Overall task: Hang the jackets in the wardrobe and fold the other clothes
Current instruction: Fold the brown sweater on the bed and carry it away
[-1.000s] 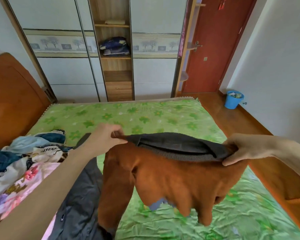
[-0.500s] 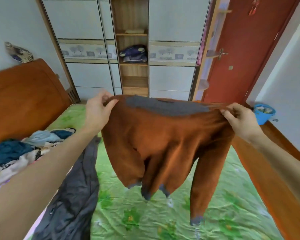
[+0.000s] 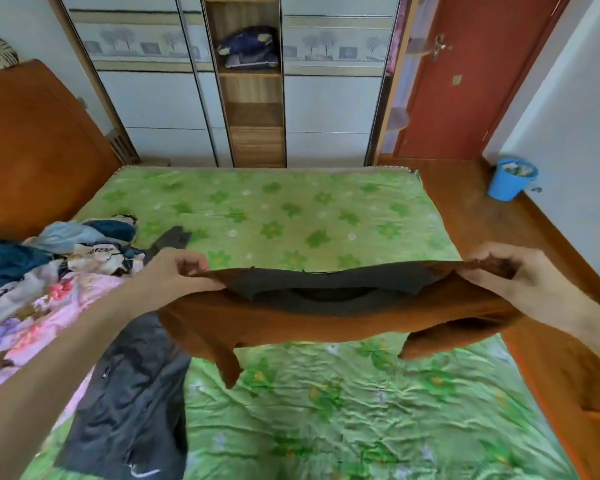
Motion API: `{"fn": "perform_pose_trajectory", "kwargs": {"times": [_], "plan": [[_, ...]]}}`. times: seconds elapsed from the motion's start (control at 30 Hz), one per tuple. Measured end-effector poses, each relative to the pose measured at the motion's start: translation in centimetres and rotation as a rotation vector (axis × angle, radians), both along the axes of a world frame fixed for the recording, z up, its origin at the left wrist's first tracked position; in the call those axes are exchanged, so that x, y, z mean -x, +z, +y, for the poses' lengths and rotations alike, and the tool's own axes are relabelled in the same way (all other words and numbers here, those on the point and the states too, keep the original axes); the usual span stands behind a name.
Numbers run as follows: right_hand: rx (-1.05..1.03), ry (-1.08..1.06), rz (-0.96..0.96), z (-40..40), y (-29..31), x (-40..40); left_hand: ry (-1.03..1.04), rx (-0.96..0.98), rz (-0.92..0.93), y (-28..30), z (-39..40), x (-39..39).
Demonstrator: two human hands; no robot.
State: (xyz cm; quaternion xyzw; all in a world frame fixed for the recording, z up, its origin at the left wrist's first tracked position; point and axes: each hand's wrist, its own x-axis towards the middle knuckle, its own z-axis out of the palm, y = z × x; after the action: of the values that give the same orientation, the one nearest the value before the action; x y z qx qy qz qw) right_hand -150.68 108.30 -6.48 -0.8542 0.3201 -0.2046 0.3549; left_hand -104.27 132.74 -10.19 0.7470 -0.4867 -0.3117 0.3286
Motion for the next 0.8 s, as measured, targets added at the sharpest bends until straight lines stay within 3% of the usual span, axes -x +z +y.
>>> {"fn": "perform_pose_trajectory", "kwargs": {"times": [0.17, 0.33, 0.43, 0.6, 0.8], "plan": [[-0.181, 0.017, -0.040, -2.1, 2.4, -0.8, 0.008, 0.034, 0.062, 2.8, -0.9, -1.5], [-0.331, -0.054, -0.012, -4.8, -0.3, -4.6, 0.062, 0.032, 0.238, -1.0, -3.8, -2.7], [-0.340, -0.097, 0.139, -6.6, -6.2, -7.2, 0.116, -0.059, 0.255, -7.4, -6.1, -3.8], [-0.185, -0.115, 0.406, -10.7, -20.6, -11.1, 0.241, -0.196, 0.208, -19.9, -10.3, -4.5], [-0.177, -0.117, 0.650, -15.0, -36.1, -14.0, 0.192, -0.288, 0.062, -35.1, -15.3, -6.0]]}}
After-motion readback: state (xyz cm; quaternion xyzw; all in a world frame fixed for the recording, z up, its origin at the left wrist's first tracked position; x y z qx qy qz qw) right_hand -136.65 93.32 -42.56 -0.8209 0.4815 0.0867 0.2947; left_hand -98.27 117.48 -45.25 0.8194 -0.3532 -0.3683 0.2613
